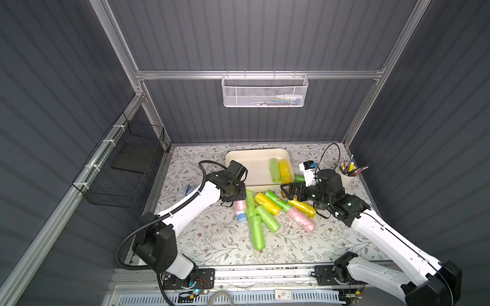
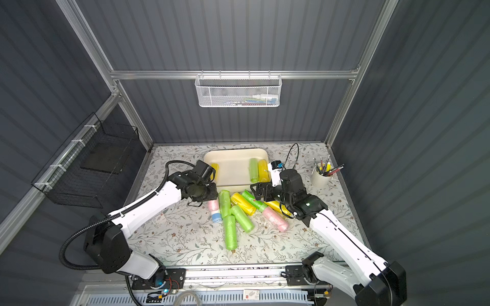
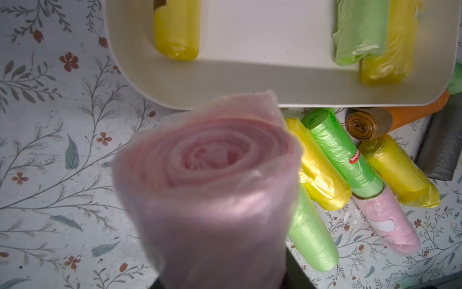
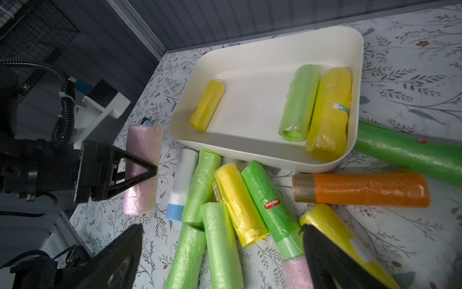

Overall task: Put the roll of trash bags into the storage box
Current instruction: Pick up the roll of trash bags from the center of the board, then place the roll of trash bags in the storage box.

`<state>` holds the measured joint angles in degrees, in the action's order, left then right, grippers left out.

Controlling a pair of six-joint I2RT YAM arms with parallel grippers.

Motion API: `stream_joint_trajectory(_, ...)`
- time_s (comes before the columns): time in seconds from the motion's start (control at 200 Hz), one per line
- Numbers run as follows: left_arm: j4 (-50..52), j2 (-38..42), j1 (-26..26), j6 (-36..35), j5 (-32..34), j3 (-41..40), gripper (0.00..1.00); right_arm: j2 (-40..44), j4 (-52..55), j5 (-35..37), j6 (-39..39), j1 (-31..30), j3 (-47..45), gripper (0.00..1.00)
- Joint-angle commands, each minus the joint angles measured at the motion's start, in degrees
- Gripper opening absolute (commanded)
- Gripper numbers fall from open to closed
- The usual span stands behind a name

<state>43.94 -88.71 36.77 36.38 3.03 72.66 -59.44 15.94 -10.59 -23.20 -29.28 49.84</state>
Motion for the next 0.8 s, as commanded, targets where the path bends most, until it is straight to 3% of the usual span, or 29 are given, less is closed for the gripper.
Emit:
stream_joint_trajectory(0.0,-1.64,-1.63,0.32,-2.58,0.47,3.52,0.45,-0.77,-1.07,-0.42,-1.32,0.24,-0.25,0.99)
stream_joint_trajectory(0.465,-0.7,-15.11,-0.56,-10.25,2.52,26.15,0.47,0.14,-4.3,-2.5,-7.34,0.28,-2.11,0.99)
stream_joint_trajectory(0.795,-0.35,-24.86,-1.14,-11.68,1.1,37.75,0.46,4.8,-2.84,1.77,-7.56,0.51,-4.89,0.99)
